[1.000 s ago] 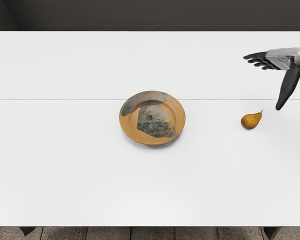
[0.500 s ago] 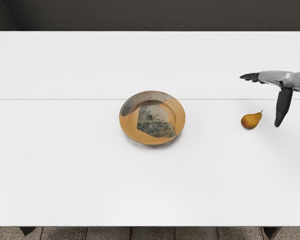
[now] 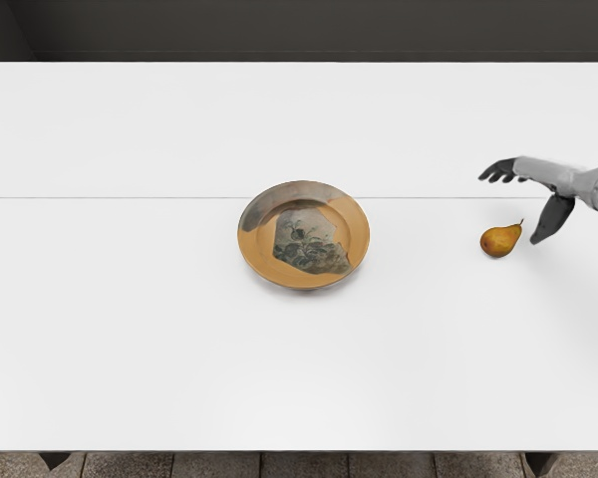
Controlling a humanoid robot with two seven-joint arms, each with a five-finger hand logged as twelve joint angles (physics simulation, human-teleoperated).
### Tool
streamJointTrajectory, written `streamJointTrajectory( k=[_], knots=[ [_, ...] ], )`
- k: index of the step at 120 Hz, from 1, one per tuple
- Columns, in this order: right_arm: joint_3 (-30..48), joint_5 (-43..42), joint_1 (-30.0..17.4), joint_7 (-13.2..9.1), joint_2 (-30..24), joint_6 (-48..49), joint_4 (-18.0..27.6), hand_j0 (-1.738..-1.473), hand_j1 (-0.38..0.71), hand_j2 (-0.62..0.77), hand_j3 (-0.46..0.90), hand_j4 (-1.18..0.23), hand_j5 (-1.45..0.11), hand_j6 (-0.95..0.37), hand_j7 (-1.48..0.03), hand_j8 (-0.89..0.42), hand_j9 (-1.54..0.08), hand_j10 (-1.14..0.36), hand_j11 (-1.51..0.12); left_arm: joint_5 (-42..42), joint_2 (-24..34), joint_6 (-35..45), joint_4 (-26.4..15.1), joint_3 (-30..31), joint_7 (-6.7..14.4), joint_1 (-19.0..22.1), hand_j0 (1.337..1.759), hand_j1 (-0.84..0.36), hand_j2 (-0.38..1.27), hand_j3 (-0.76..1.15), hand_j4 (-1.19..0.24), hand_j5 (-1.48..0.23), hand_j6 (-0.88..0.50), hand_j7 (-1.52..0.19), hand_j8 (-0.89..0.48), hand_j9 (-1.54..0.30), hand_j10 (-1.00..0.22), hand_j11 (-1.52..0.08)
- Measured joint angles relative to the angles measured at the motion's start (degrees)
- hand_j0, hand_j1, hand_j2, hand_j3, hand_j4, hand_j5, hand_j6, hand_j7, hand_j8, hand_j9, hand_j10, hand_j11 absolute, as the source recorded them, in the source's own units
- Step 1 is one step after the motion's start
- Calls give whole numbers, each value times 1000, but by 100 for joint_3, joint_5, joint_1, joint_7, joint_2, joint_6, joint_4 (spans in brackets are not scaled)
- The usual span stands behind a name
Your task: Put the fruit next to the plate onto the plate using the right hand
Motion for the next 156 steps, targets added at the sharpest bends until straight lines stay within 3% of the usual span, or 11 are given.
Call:
streamJointTrajectory(
  k=[38,105,156],
  knots=[
    [-285,-230,-162,54,174,-525,-55,-1658,25,-58,0,-322,-411,-325,-409,-323,-410,-321,-410,0,0,0,0,0,-1,1,1658,325,4,0,-21,-27,-21,-27,-21,-27,-21,-26],
    [-442,-226,-364,60,191,-766,-86,-1658,107,-71,0,-390,-500,-392,-499,-391,-500,-389,-499,-1,0,0,0,0,0,-4,1658,325,4,0,-21,-27,-21,-27,-21,-27,-21,-26],
    [-483,-245,-341,26,553,-766,-337,-1658,141,-87,0,-418,-544,-422,-540,-419,-544,-418,-543,-1,0,0,0,0,-1,-1,1658,325,4,0,-21,-27,-21,-27,-21,-27,-21,-26]
  ],
)
